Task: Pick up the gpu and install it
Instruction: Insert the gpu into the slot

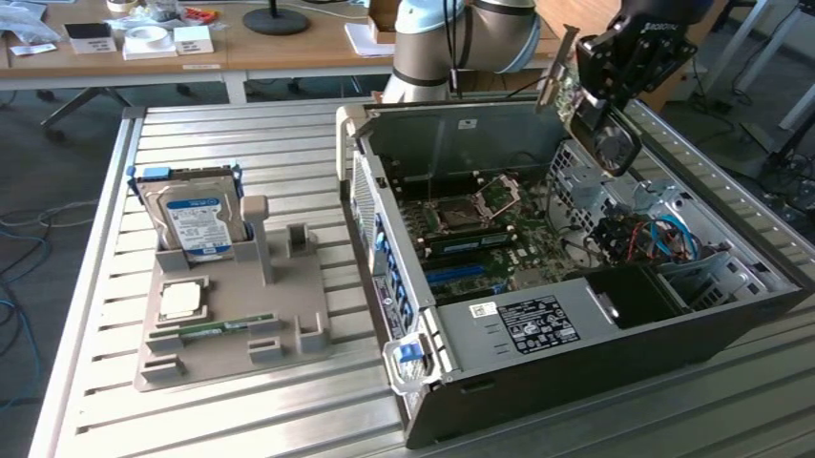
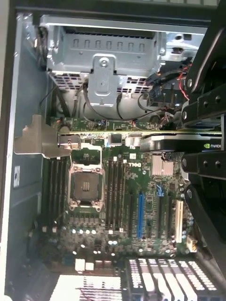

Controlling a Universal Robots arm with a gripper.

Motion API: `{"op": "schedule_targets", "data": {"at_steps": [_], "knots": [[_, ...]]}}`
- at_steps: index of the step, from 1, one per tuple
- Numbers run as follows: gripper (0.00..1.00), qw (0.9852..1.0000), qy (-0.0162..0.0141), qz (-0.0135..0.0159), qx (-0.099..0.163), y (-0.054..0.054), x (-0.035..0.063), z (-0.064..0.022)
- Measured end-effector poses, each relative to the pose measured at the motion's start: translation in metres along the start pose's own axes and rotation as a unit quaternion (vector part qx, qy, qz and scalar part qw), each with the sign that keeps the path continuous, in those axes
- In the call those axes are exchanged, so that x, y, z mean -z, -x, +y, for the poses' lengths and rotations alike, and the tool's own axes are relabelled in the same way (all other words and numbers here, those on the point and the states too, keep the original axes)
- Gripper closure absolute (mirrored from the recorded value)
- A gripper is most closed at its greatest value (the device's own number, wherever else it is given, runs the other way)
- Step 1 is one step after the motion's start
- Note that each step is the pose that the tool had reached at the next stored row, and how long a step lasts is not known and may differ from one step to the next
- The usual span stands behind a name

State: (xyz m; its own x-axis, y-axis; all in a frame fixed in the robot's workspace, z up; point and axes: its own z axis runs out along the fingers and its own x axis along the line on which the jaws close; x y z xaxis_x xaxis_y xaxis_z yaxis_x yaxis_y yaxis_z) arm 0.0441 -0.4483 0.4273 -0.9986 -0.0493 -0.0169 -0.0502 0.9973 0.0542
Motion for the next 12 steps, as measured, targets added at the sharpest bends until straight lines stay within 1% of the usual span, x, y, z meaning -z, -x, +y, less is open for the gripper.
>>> {"op": "schedule_targets", "data": {"at_steps": [3, 6, 9, 12], "knots": [[0.73, 0.9996, 0.0005, 0.0015, 0.028, 0.0, -0.0001, 0.0], [0.73, 0.9985, 0.0009, 0.003, 0.055, 0.0, -0.0001, 0.0], [0.73, 0.9967, 0.0013, 0.0045, 0.082, 0.0, -0.0001, 0.0], [0.73, 0.994, 0.0018, 0.0059, 0.109, 0.0, -0.0002, 0.0]]}}
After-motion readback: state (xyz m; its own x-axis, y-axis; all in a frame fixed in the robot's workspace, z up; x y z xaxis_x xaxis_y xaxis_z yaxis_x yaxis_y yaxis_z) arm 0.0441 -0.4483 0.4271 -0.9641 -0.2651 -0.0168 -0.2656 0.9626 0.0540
